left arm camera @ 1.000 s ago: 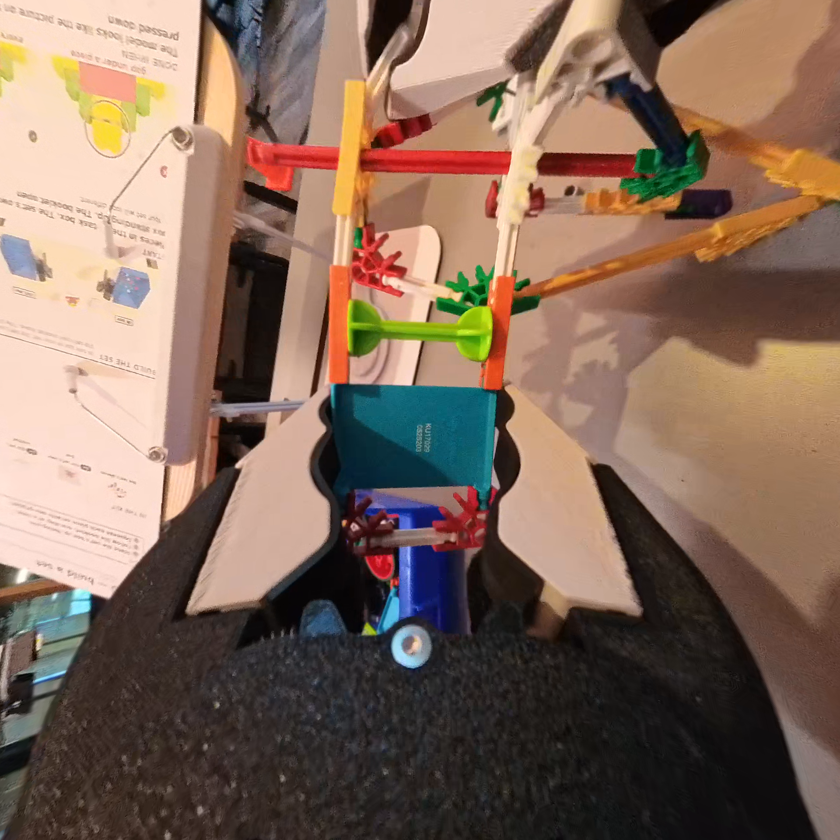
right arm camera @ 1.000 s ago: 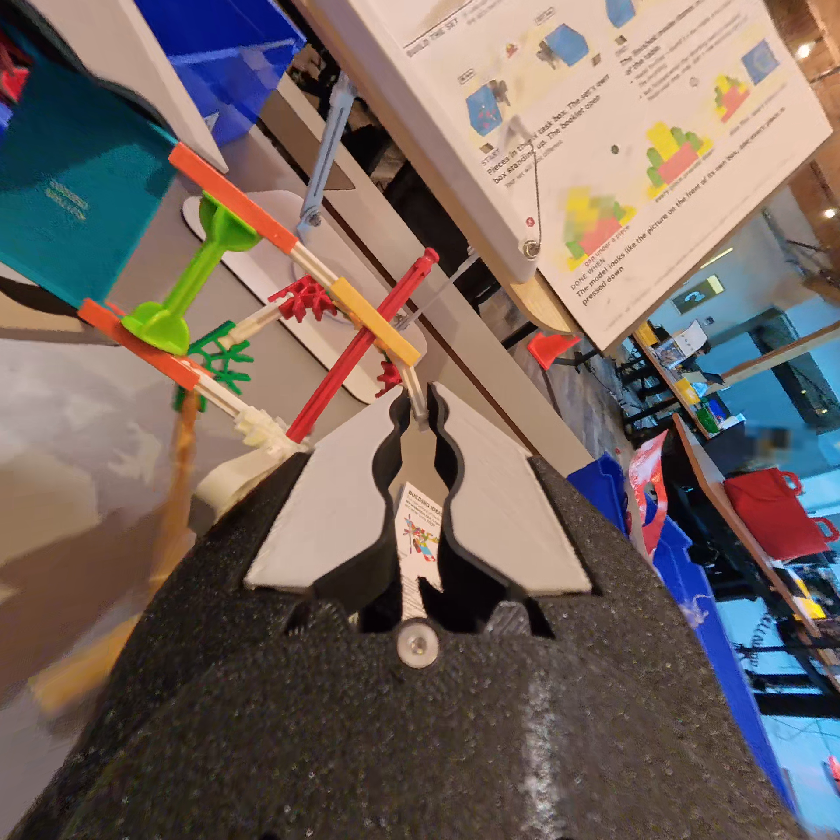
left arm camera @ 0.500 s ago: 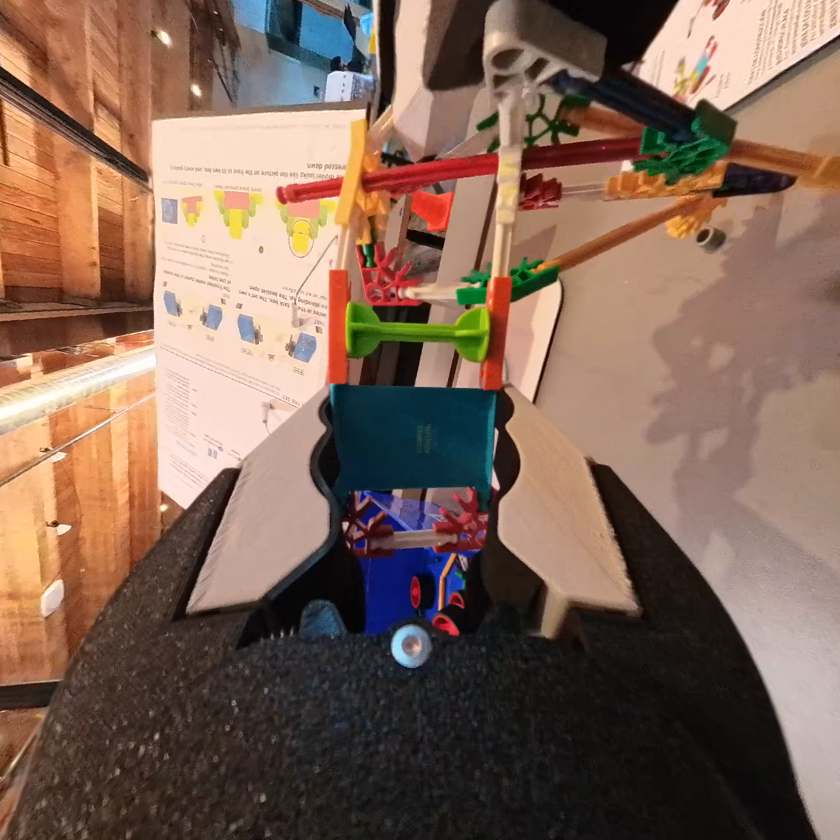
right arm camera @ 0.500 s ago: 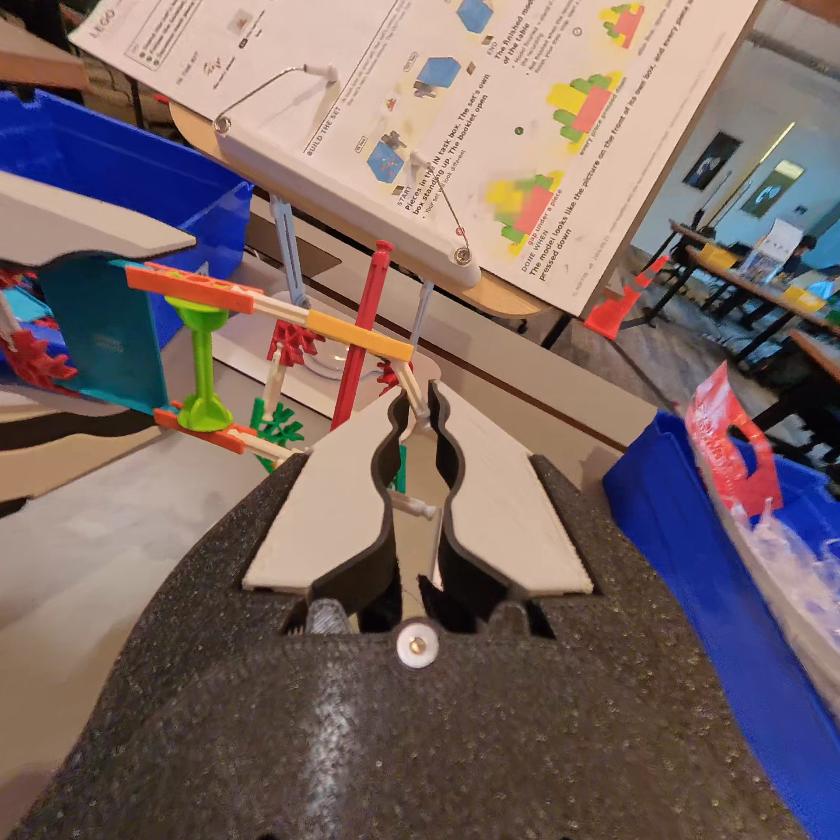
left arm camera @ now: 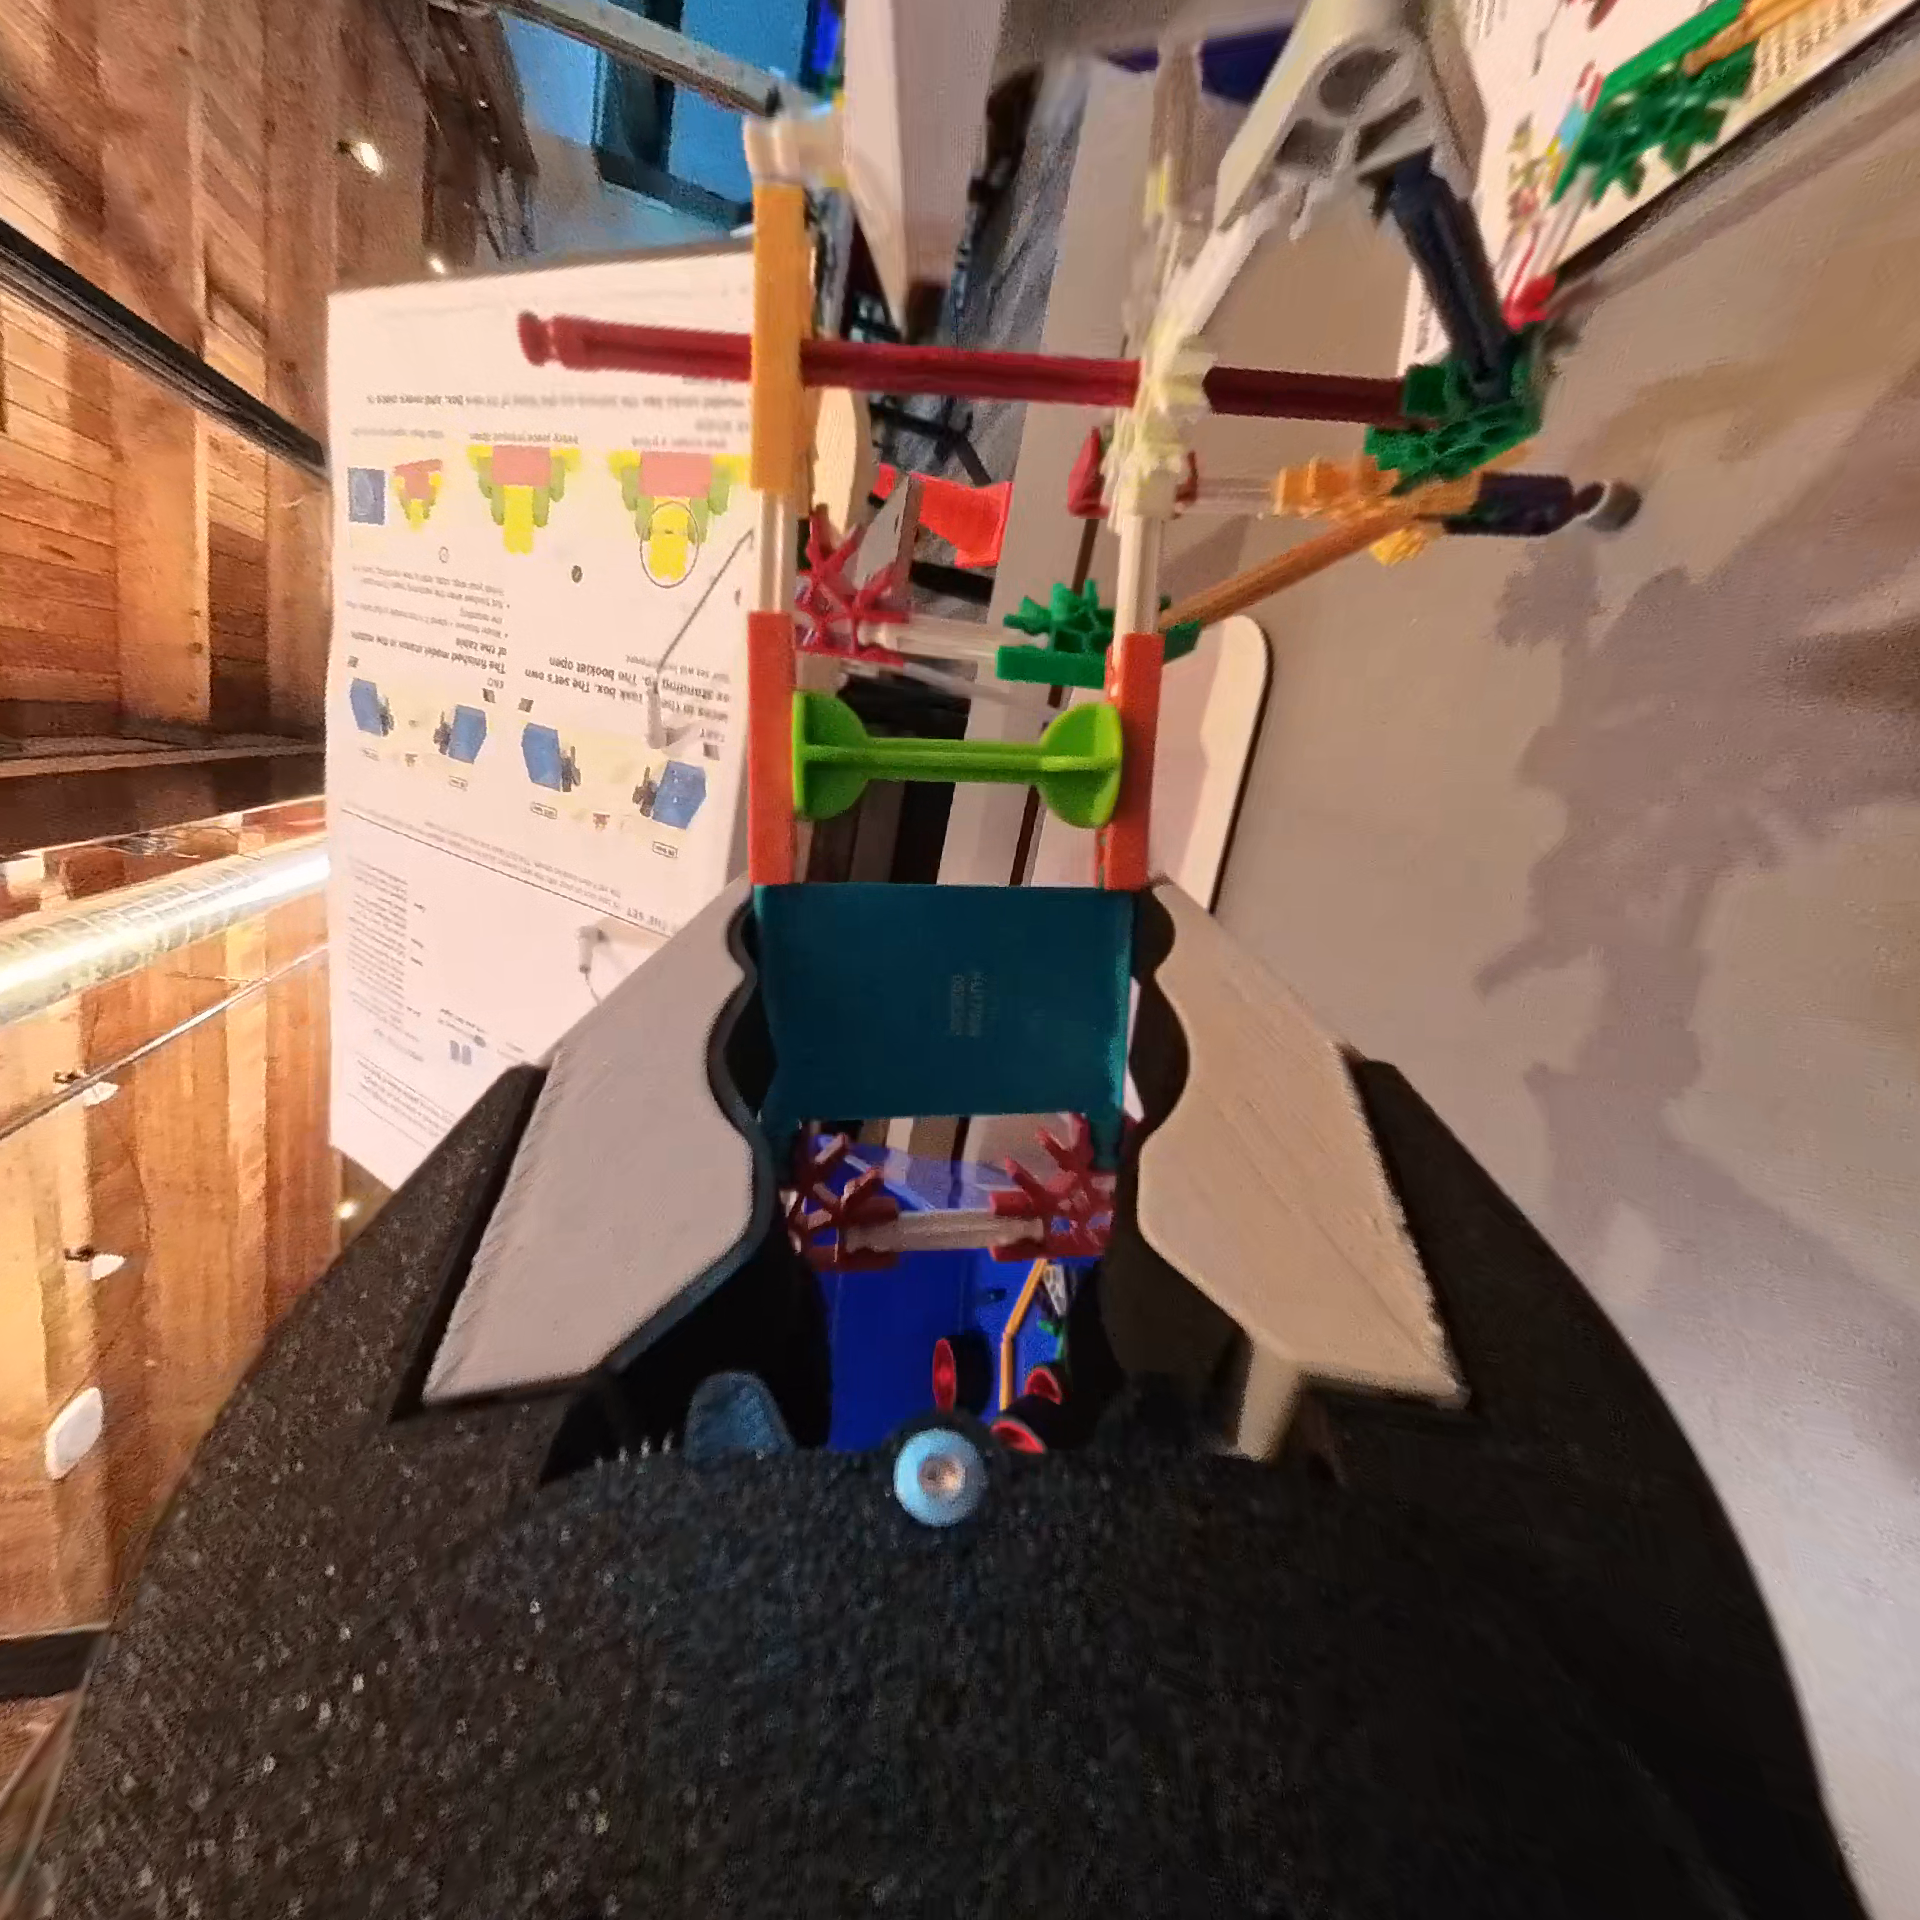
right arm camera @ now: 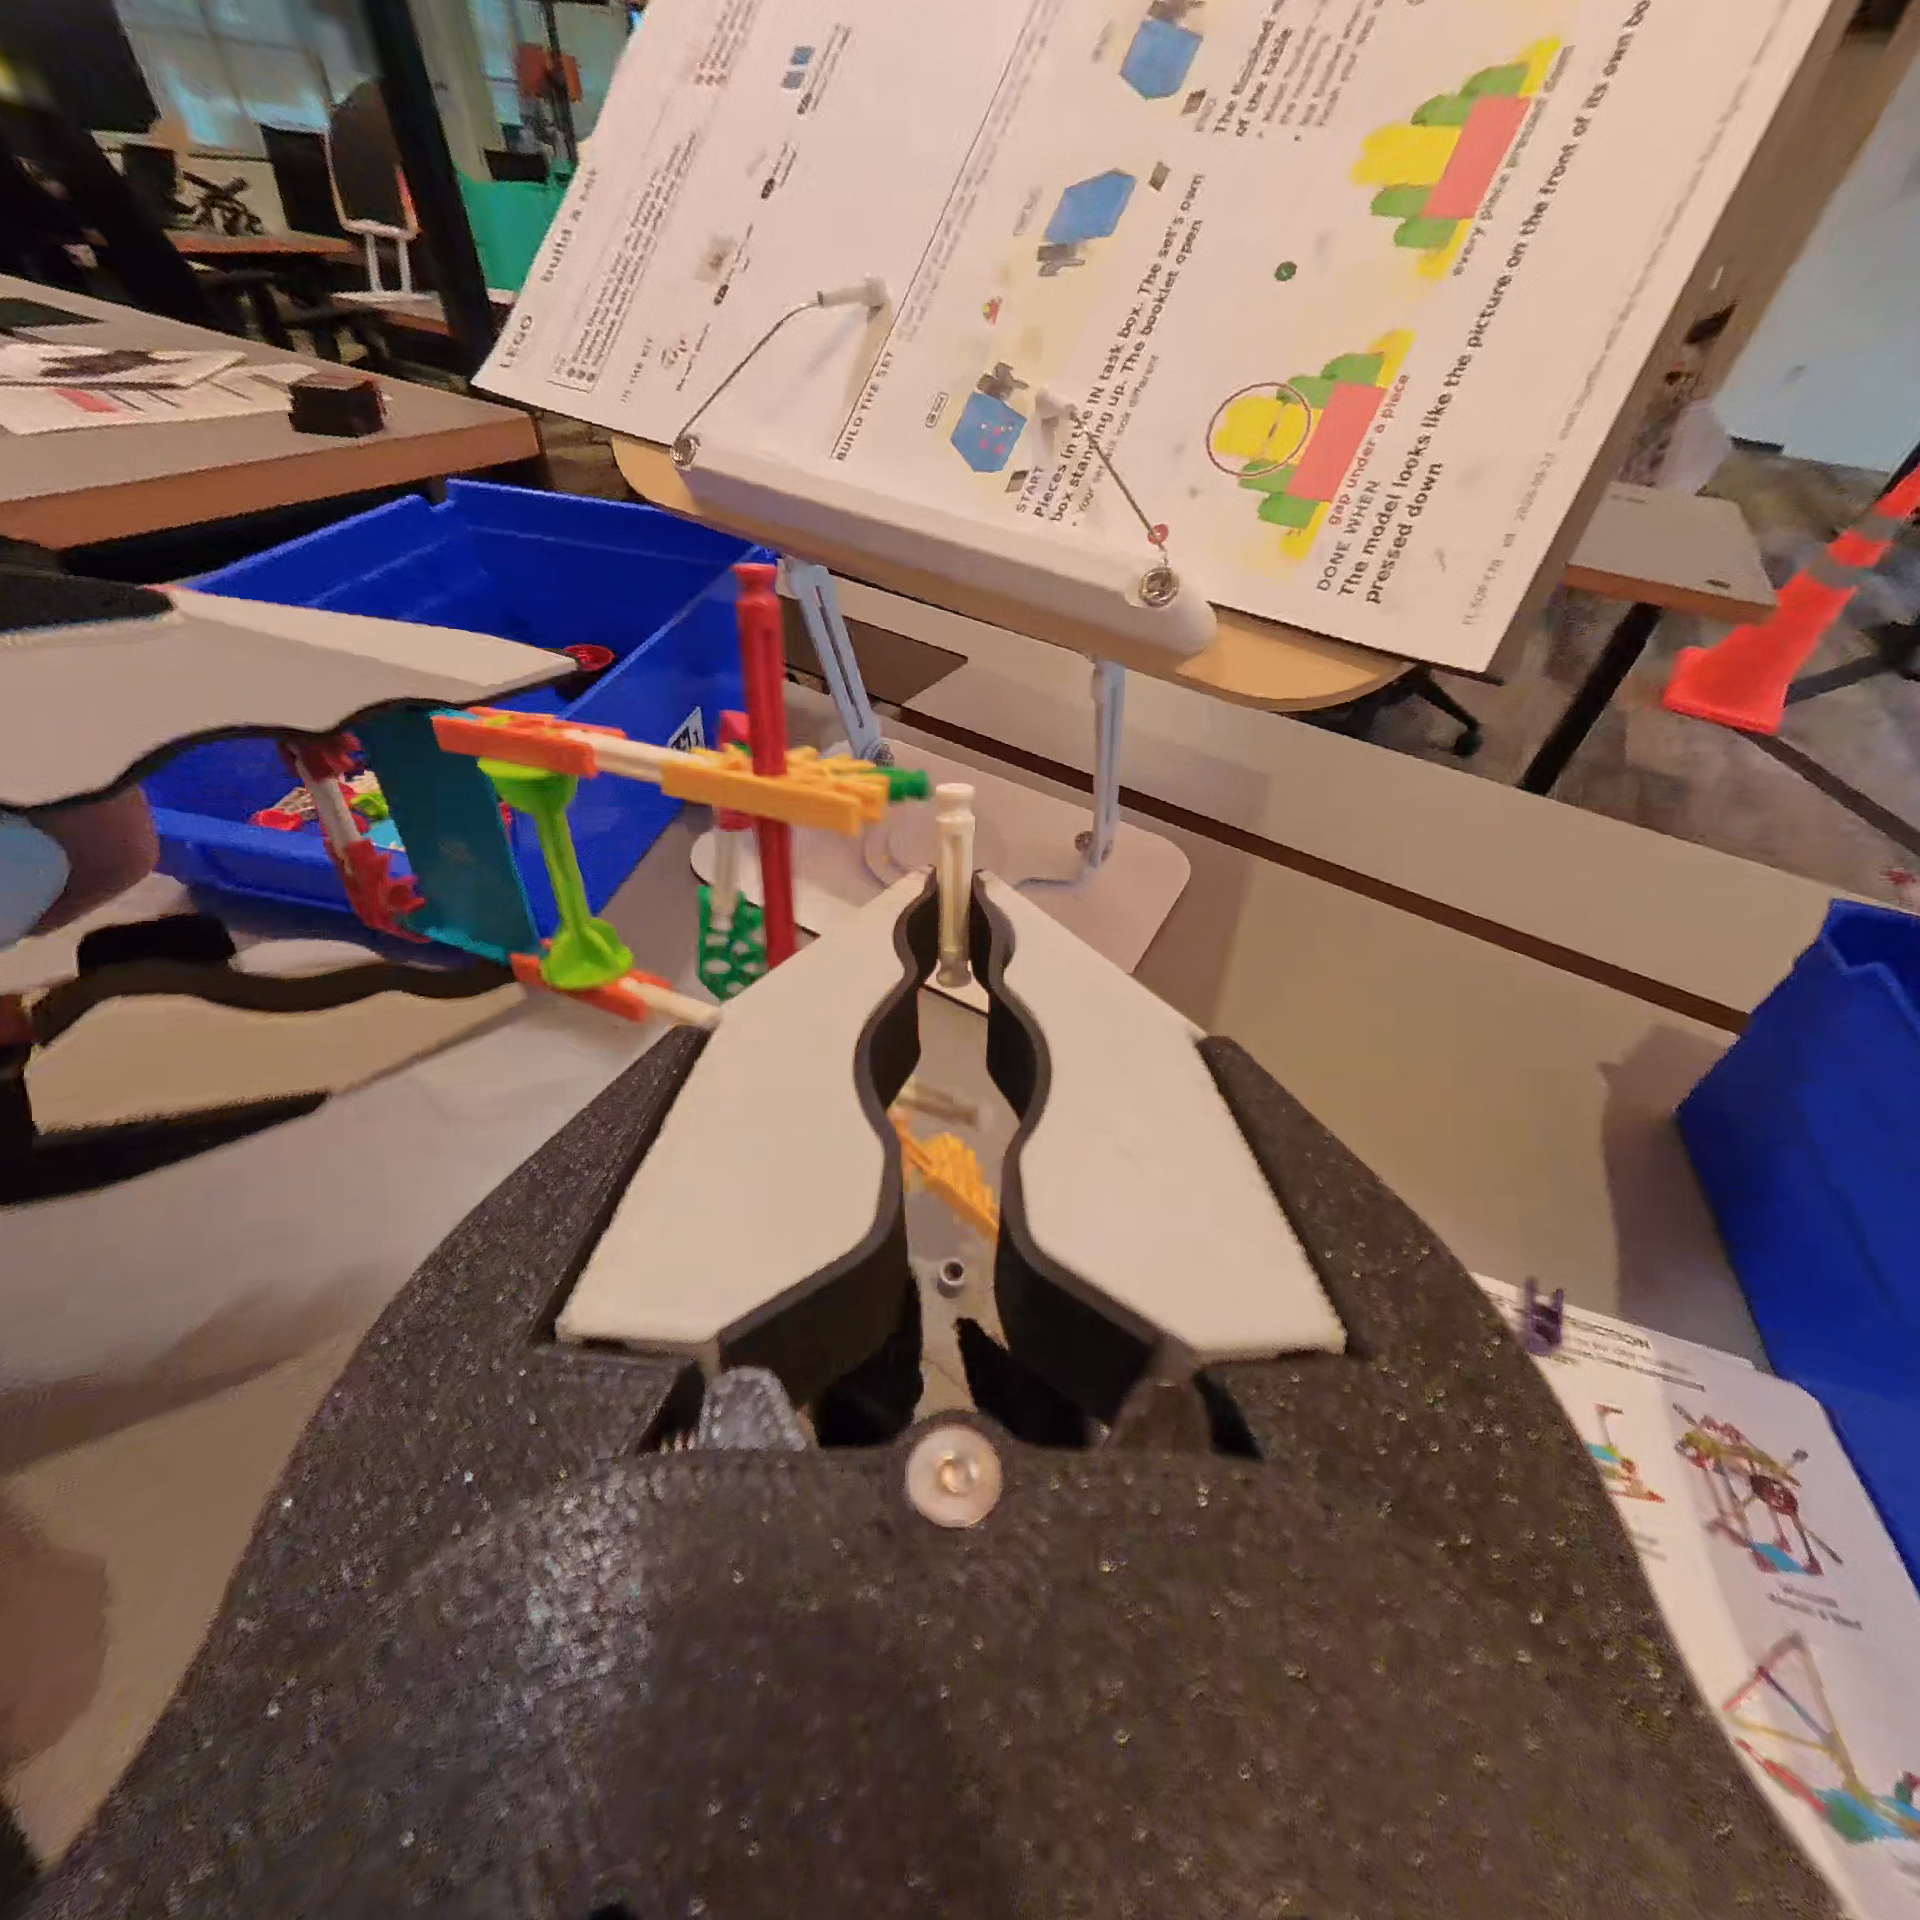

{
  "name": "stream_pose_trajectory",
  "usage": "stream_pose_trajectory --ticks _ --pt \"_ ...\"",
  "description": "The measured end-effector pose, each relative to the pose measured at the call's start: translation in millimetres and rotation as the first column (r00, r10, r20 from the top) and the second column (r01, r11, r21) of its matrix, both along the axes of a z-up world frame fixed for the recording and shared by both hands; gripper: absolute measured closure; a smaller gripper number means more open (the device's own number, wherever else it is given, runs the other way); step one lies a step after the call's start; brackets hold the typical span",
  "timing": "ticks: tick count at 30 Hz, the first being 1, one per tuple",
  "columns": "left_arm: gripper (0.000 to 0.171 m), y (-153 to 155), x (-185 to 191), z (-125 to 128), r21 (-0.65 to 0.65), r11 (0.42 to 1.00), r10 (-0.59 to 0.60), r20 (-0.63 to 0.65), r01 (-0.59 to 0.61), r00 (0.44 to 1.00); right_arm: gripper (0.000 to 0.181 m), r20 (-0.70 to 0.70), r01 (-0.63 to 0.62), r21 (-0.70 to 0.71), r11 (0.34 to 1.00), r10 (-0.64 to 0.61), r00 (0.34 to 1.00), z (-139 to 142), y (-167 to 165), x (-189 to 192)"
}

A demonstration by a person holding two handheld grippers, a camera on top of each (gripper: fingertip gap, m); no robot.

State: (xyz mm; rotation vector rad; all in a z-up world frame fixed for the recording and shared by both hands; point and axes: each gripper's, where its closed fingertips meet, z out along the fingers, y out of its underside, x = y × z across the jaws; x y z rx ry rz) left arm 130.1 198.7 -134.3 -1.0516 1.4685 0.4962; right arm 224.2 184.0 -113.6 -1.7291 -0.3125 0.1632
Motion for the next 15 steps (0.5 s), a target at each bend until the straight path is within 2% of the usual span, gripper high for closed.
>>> stream_pose_trajectory --ticks 3,5,8,15 --pt "0.106 -0.5 -9.4 -5.5 -0.034 0.998 -0.045 -0.032 0.044 0.998 0.179 -0.048 -0.058 -0.011 0.998 0.058 0.997 8.1 -12.4 12.9" --pt "0.106 -1.5 -14.1 -14.3 -0.129 0.990 -0.063 -0.015 0.060 0.998 0.179 -0.062 -0.064 -0.026 0.998 0.062 0.996 12.9 -20.2 26.3" --pt "0.106 1.1 -23.0 -14.1 -0.124 0.990 -0.070 -0.019 0.067 0.997 0.179 -0.026 -0.092 -0.032 0.995 0.091 0.996 19.6 -30.7 29.5" --pt "0.105 -12.8 -56.6 -18.4 -0.214 0.969 -0.118 0.044 0.125 0.992 0.179 0.050 -0.249 -0.080 0.965 0.253 0.966 23.7 -36.1 -12.9"
